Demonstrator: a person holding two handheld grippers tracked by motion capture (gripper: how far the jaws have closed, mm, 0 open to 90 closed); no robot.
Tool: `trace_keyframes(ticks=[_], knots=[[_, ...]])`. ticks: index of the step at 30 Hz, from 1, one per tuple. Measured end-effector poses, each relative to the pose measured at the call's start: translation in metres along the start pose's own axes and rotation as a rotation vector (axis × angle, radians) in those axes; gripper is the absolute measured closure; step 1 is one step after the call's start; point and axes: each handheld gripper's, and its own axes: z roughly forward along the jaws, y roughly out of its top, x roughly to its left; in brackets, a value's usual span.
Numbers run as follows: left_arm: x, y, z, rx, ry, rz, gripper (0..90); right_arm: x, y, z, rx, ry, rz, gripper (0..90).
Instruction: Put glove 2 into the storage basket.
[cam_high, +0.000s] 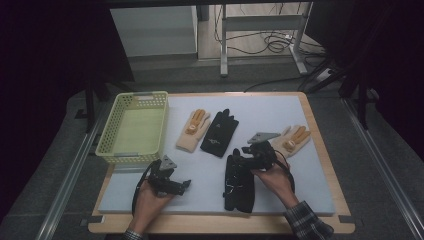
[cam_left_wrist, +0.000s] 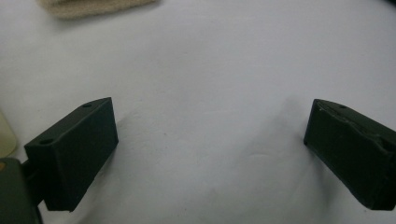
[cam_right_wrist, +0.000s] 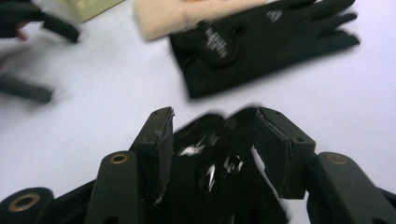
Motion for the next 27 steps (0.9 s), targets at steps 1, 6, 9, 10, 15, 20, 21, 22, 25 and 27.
trace_keyframes(ticks=[1, 6, 9, 10, 15, 20, 21, 22, 25, 27], knots=[[0.000, 0.000, 0.000, 0.000, -0.001, -0.001, 2.8, -0.003, 0.005, 0.005, 0.002, -0.006, 0.002, 46.7], [0.000, 0.000, 0.000, 0.000, -0.001, -0.001, 2.8, -0.016, 0.031, 0.037, 0.013, -0.019, 0.010, 47.9], [0.000, 0.000, 0.000, -0.002, 0.000, -0.003, 2.8, -0.022, 0.045, 0.059, 0.030, -0.034, 0.004, 48.0], [0.000, 0.000, 0.000, -0.002, 0.000, -0.003, 2.8, -0.023, 0.049, 0.065, 0.043, -0.051, -0.006, 47.4], [0.000, 0.000, 0.000, 0.002, -0.001, 0.001, 2.8, -0.038, 0.063, 0.098, 0.077, -0.086, -0.003, 36.5], [0.000, 0.000, 0.000, 0.001, -0.002, -0.001, 2.8, -0.043, 0.062, 0.125, 0.133, -0.120, -0.039, 36.9], [0.000, 0.000, 0.000, 0.000, -0.002, 0.000, 2.8, -0.044, 0.061, 0.126, 0.123, -0.110, -0.023, 40.3], [0.000, 0.000, 0.000, 0.000, -0.002, 0.000, 2.8, -0.046, 0.061, 0.127, 0.118, -0.112, 0.006, 44.1], [0.000, 0.000, 0.000, 0.006, 0.001, 0.006, 2.8, -0.043, 0.059, 0.124, 0.096, -0.118, 0.007, 66.3], [0.000, 0.000, 0.000, 0.005, 0.000, 0.005, 2.8, -0.041, 0.061, 0.123, 0.109, -0.131, -0.013, 75.5]])
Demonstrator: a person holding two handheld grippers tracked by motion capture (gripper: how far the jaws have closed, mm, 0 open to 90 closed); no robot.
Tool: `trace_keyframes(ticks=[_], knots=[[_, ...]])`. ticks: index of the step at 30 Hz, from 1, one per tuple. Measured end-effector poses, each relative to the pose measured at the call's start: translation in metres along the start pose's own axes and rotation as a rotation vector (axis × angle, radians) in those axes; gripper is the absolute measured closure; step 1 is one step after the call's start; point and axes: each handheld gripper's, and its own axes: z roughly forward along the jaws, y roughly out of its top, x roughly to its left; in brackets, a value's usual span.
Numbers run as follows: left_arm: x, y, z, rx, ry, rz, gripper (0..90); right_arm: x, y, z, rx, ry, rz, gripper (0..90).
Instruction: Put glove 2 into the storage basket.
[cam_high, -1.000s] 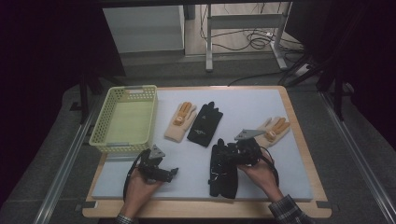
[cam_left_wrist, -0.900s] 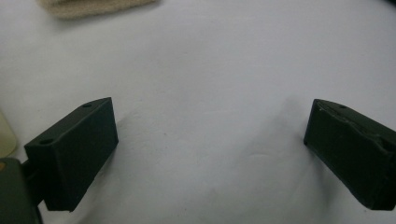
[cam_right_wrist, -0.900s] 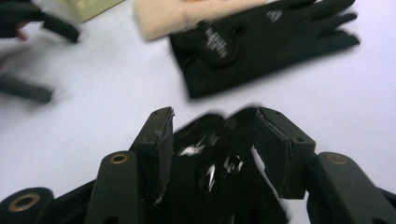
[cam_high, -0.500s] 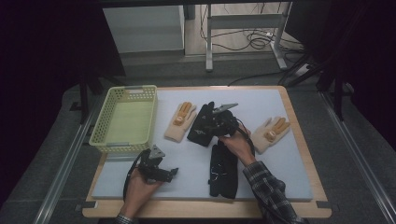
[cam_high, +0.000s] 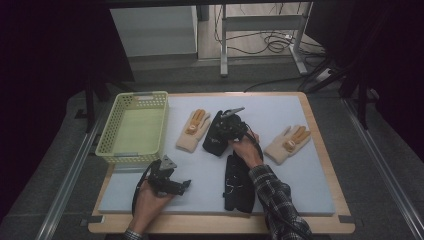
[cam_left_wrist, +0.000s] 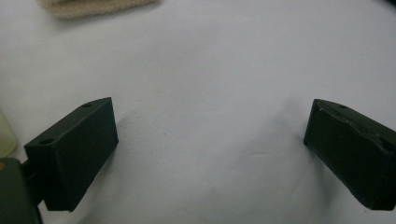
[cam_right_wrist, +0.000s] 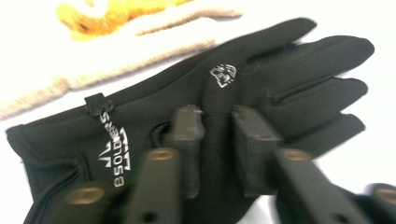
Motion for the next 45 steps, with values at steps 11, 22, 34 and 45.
trace_keyframes(ticks=[11, 22, 34, 45], knots=[[0.000, 0.000, 0.000, 0.004, -0.001, 0.003, 2.8, -0.002, 0.001, -0.023, -0.028, 0.055, -0.008, 80.7], [0.000, 0.000, 0.000, 0.003, -0.002, 0.002, 2.8, 0.019, -0.002, -0.087, -0.095, 0.157, -0.035, 80.5], [-0.001, 0.000, 0.000, -0.005, -0.001, -0.008, 2.8, 0.059, -0.041, -0.164, -0.093, 0.167, -0.113, 80.1], [-0.001, 0.000, 0.000, -0.006, 0.000, -0.007, 2.8, 0.071, -0.102, -0.161, 0.002, 0.136, -0.124, 75.7]])
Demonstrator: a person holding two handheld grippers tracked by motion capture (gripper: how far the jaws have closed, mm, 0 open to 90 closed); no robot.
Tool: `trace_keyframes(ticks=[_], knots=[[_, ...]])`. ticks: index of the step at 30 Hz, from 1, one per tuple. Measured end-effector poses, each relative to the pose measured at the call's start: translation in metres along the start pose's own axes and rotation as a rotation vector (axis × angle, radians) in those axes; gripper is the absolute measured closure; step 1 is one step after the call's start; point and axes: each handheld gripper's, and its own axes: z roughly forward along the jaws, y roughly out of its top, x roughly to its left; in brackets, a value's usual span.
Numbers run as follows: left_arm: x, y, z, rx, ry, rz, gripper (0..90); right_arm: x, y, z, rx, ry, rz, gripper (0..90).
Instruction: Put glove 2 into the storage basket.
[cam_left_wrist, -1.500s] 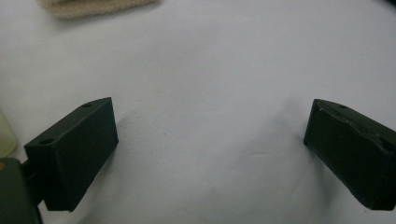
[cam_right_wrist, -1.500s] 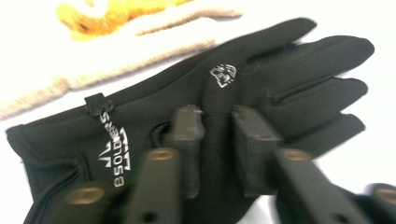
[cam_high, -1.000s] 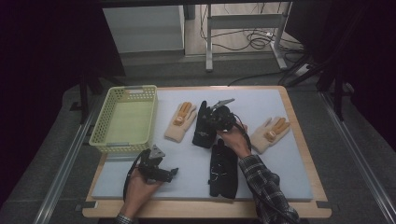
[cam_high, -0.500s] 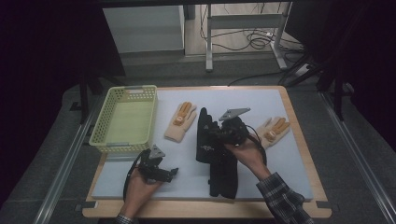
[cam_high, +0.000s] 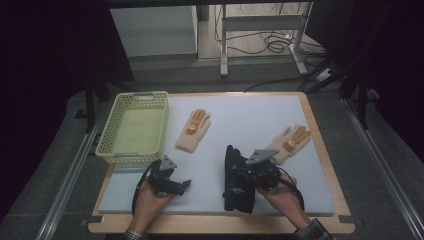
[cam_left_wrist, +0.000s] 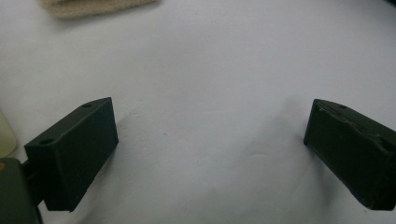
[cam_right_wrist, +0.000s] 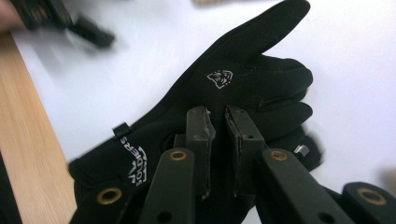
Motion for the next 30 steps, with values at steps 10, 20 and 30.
trace_keyframes(ticks=[10, 20, 30], knots=[[0.000, 0.000, 0.000, 0.002, -0.001, 0.005, 2.8, 0.000, -0.015, 0.015, -0.003, -0.008, 0.032, 48.9], [0.000, 0.000, 0.000, 0.001, -0.001, 0.005, 2.8, -0.019, -0.029, -0.016, -0.056, -0.028, 0.084, 63.8], [0.000, 0.000, 0.000, 0.007, 0.002, 0.009, 2.8, -0.013, -0.073, -0.017, -0.020, 0.028, 0.118, 76.0]])
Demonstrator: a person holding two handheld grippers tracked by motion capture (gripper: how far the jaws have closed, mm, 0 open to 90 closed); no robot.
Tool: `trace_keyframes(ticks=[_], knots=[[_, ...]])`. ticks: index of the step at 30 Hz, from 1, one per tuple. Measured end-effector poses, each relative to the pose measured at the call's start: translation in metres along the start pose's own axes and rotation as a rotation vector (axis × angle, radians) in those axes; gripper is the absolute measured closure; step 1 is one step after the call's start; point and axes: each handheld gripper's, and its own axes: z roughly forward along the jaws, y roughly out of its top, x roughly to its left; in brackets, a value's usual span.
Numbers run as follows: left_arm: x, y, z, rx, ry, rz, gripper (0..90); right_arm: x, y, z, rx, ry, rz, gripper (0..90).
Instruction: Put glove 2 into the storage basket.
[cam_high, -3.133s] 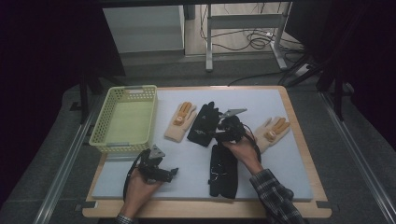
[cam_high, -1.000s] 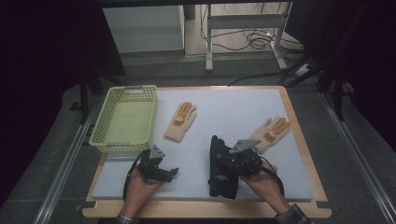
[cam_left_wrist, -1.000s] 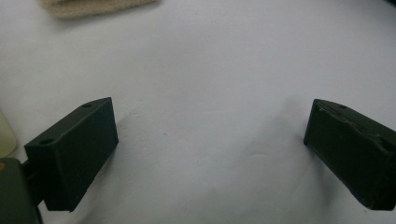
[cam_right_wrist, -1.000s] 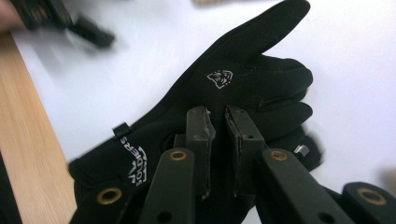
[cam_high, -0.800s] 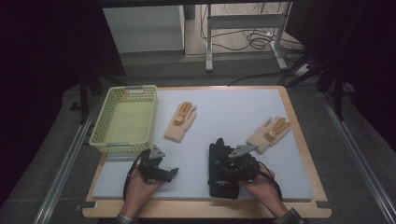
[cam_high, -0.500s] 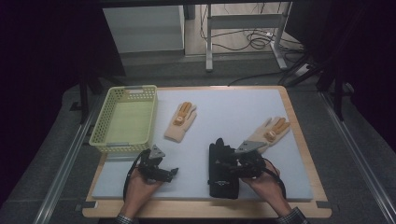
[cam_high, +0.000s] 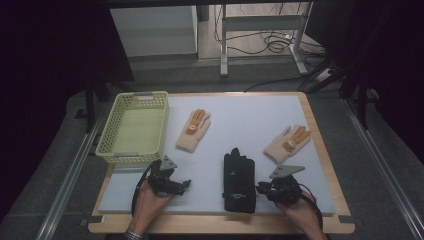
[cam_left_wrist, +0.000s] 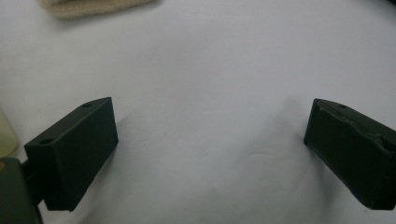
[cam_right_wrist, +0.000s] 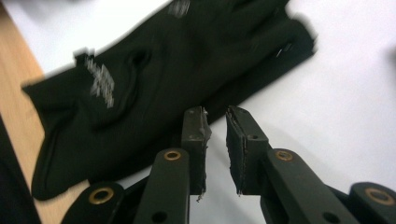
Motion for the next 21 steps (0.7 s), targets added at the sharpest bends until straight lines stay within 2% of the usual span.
trace_keyframes(ticks=[2, 4, 5, 9, 12, 15, 17, 21], knots=[[0.000, 0.000, 0.000, 0.000, 0.000, 0.000, 2.8, 0.004, -0.007, 0.007, 0.002, 0.036, -0.003, 76.5], [0.000, 0.000, 0.000, -0.001, 0.000, -0.005, 2.9, 0.006, -0.008, 0.010, -0.001, 0.040, -0.008, 77.1], [0.001, 0.000, -0.001, 0.000, -0.008, 0.005, 3.4, 0.010, -0.007, 0.013, -0.019, 0.053, -0.015, 77.5], [0.005, -0.001, -0.003, -0.005, -0.029, 0.029, 4.8, 0.016, -0.002, 0.021, -0.022, 0.074, -0.028, 77.5], [0.007, -0.003, -0.004, -0.005, -0.022, 0.046, 4.5, 0.018, 0.001, 0.025, -0.023, 0.080, -0.036, 77.5], [0.014, -0.005, -0.008, 0.004, -0.008, 0.036, 4.0, 0.024, 0.009, 0.036, -0.034, 0.089, -0.051, 76.9], [0.017, -0.006, -0.007, 0.005, -0.015, 0.022, 3.1, 0.026, 0.011, 0.038, -0.037, 0.089, -0.056, 76.1], [0.017, -0.007, -0.007, 0.007, -0.018, 0.017, 2.3, 0.032, 0.022, 0.051, -0.048, 0.077, -0.075, 75.1]])
